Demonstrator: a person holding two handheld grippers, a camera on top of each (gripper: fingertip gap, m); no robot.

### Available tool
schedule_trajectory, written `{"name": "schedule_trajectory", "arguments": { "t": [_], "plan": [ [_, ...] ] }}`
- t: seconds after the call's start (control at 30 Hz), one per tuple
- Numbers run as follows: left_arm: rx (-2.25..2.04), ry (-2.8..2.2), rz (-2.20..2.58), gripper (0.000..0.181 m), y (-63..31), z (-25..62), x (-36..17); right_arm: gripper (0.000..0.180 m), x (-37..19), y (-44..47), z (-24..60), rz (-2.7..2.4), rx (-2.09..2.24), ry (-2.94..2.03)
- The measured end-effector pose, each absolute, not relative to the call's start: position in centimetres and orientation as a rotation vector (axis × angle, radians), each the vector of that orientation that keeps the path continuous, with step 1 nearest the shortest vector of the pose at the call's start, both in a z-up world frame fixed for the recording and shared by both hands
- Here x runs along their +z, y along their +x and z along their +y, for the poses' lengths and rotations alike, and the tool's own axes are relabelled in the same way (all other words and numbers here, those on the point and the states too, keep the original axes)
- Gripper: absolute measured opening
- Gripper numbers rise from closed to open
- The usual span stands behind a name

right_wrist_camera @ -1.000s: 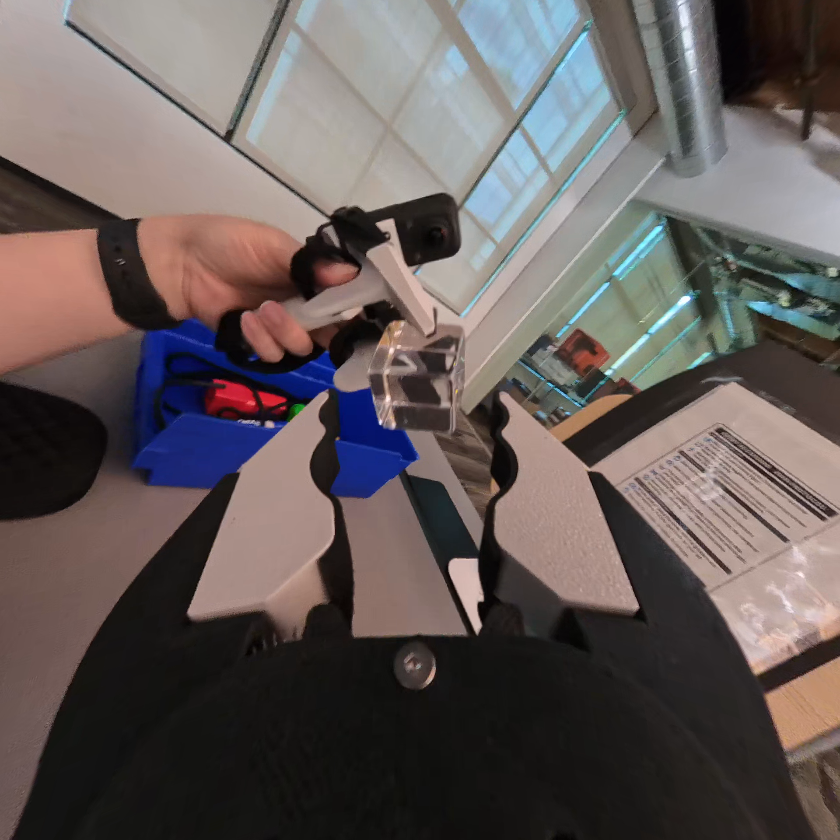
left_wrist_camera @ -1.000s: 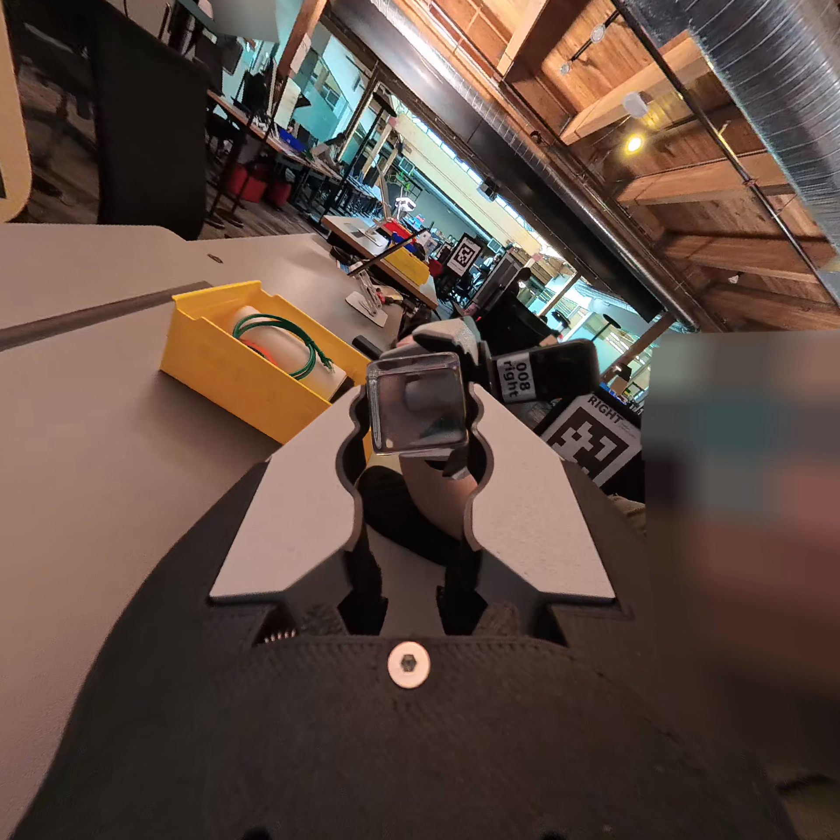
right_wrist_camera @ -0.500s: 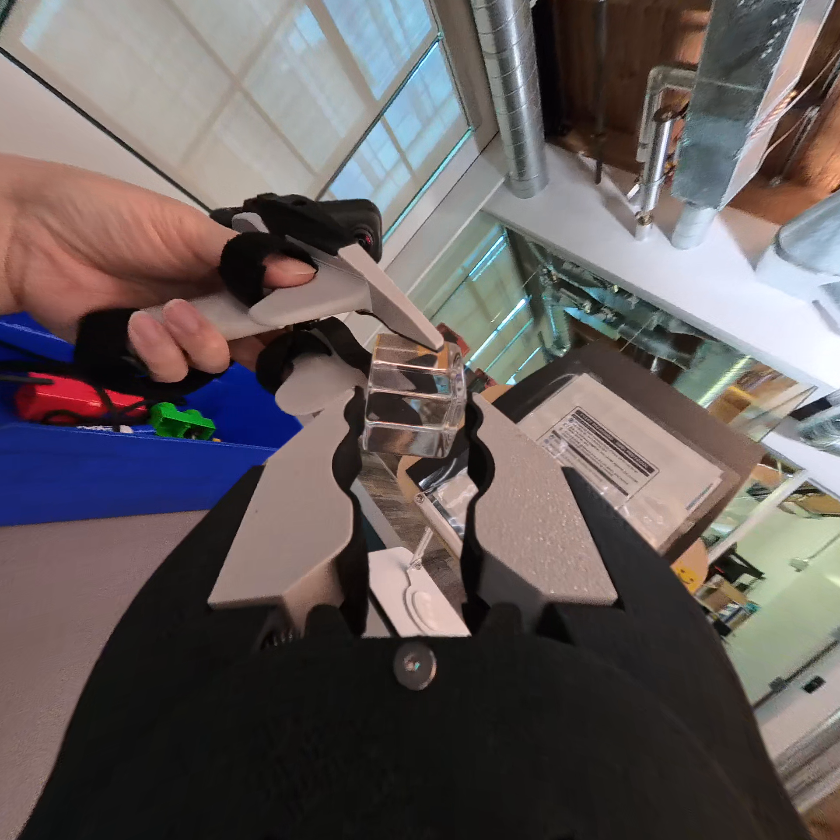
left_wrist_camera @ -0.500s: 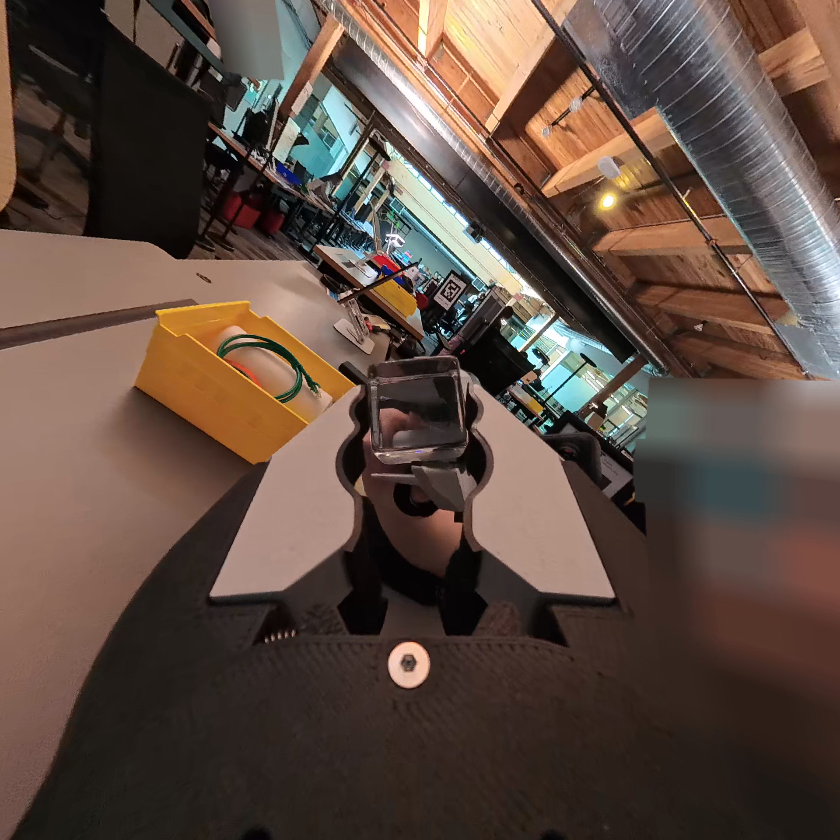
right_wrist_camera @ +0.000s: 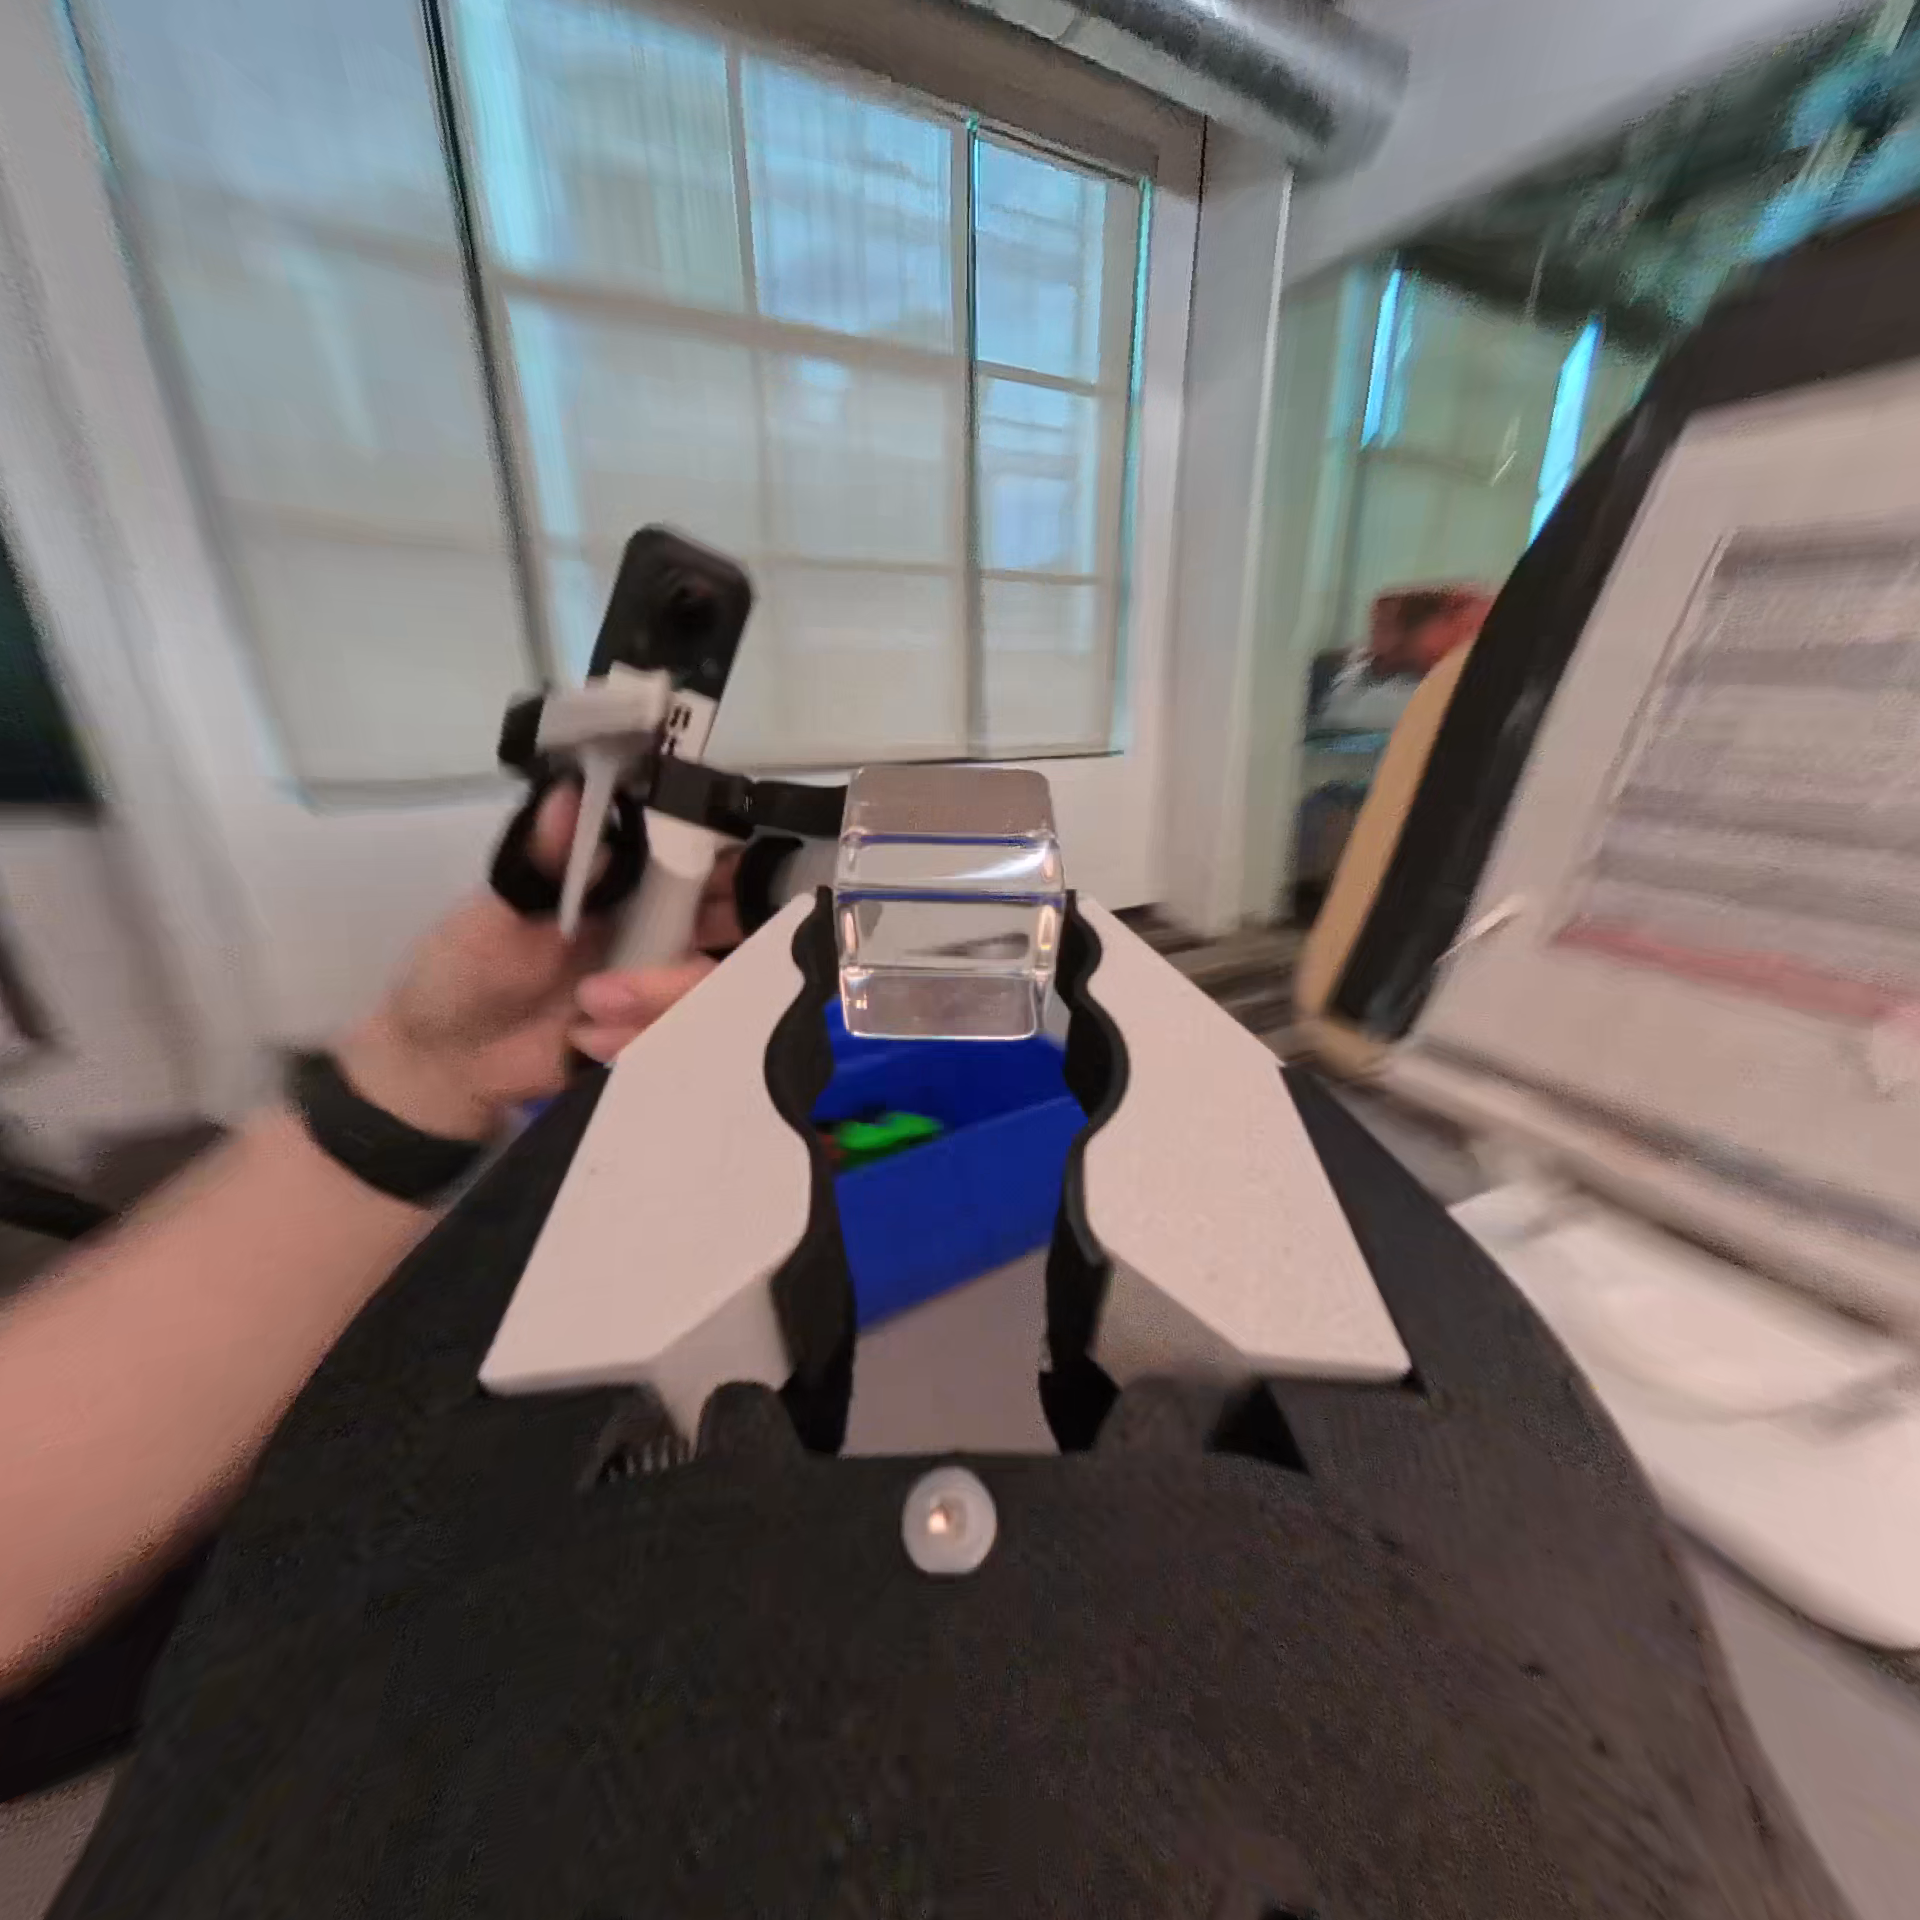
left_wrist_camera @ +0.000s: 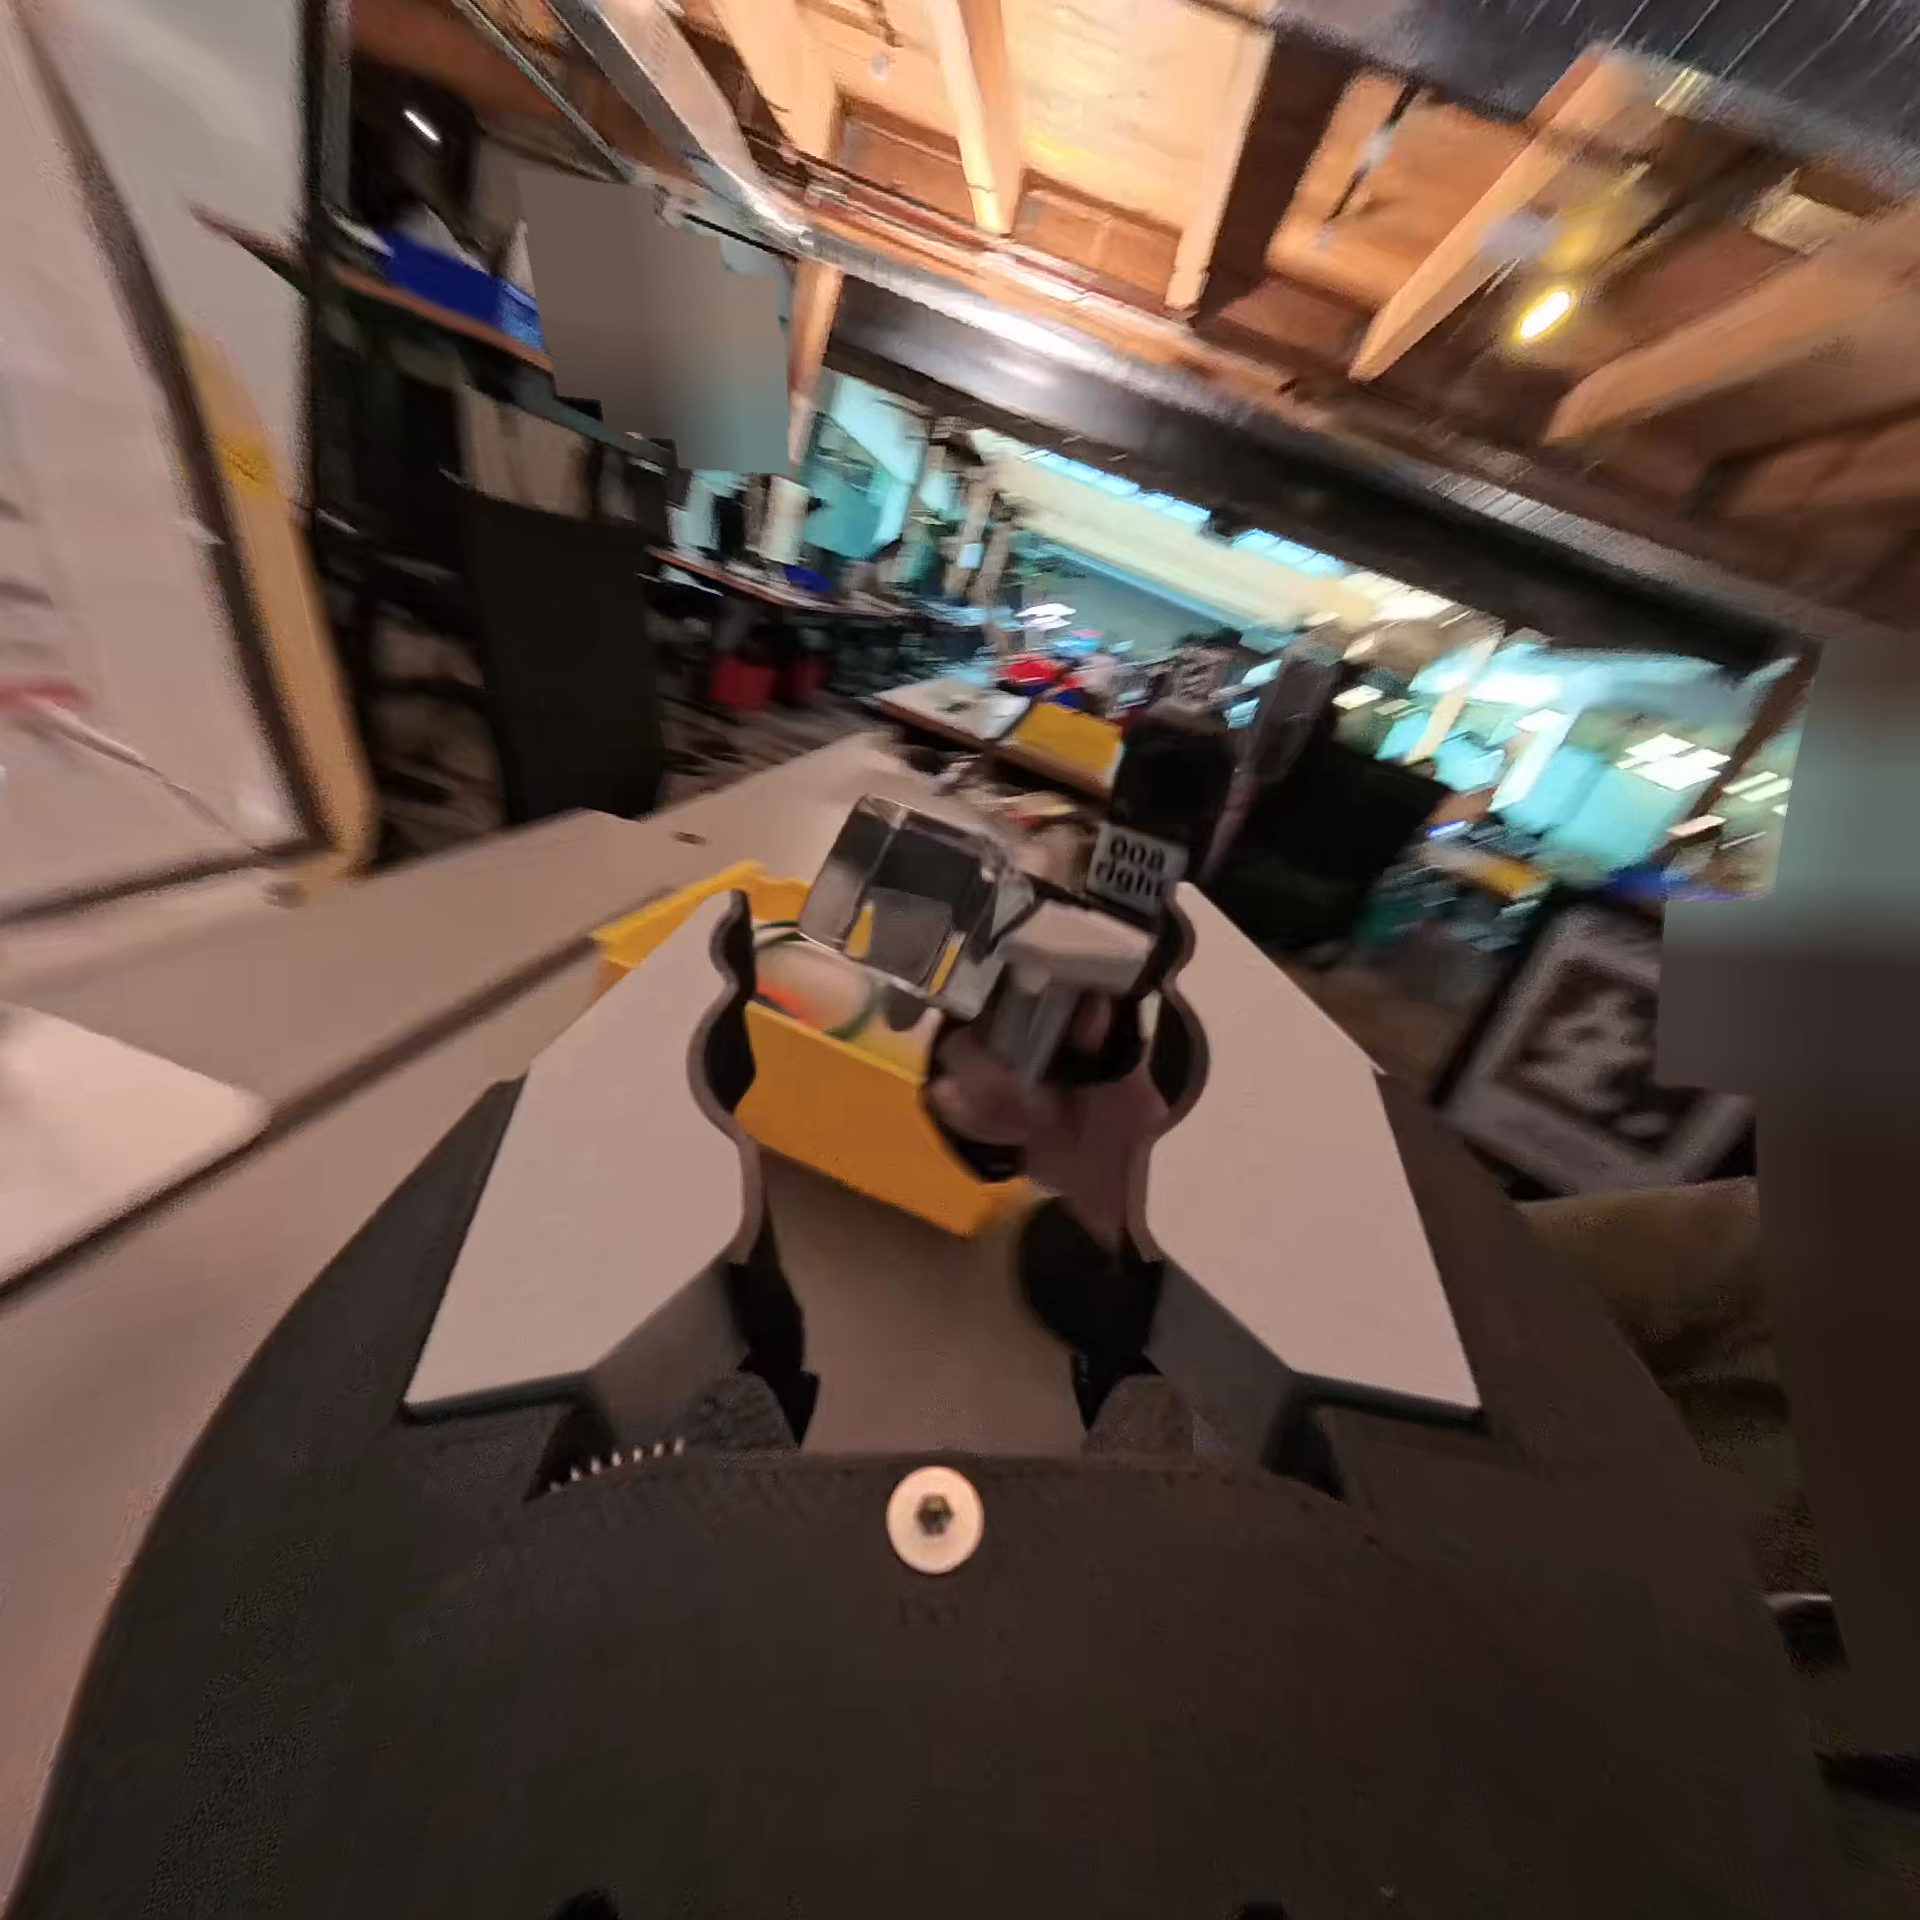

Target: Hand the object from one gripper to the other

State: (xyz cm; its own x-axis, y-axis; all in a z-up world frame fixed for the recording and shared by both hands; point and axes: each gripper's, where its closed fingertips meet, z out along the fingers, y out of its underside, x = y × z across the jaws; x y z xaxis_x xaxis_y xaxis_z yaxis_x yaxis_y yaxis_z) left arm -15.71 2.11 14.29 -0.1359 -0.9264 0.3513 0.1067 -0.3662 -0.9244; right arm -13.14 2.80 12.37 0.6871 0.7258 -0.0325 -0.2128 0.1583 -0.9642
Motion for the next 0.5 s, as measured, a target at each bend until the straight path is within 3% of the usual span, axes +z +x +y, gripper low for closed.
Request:
{"name": "schedule_trajectory", "arguments": {
  "t": [0.03,0.2,0.4,0.5],
  "plan": [
    [-1.497,-1.287,1.014,0.085,-16.1,2.4,14.3,0.041,12.2,-12.6,3.3,-0.413,0.927,-1.284],
    [-0.994,-1.094,1.03,0.091,-17.0,2.8,15.1,0.04,11.0,-10.3,5.2,0.04,1.817,-1.225],
    [-0.54,-1.049,1.169,0.092,-13.4,2.6,12.0,0.04,11.1,-11.9,4.6,0.176,2.159,-1.026],
    [-0.433,-1.004,1.177,0.078,-12.3,2.3,11.5,0.04,11.2,-12.7,4.1,0.219,2.178,-0.975]
  ]
}}
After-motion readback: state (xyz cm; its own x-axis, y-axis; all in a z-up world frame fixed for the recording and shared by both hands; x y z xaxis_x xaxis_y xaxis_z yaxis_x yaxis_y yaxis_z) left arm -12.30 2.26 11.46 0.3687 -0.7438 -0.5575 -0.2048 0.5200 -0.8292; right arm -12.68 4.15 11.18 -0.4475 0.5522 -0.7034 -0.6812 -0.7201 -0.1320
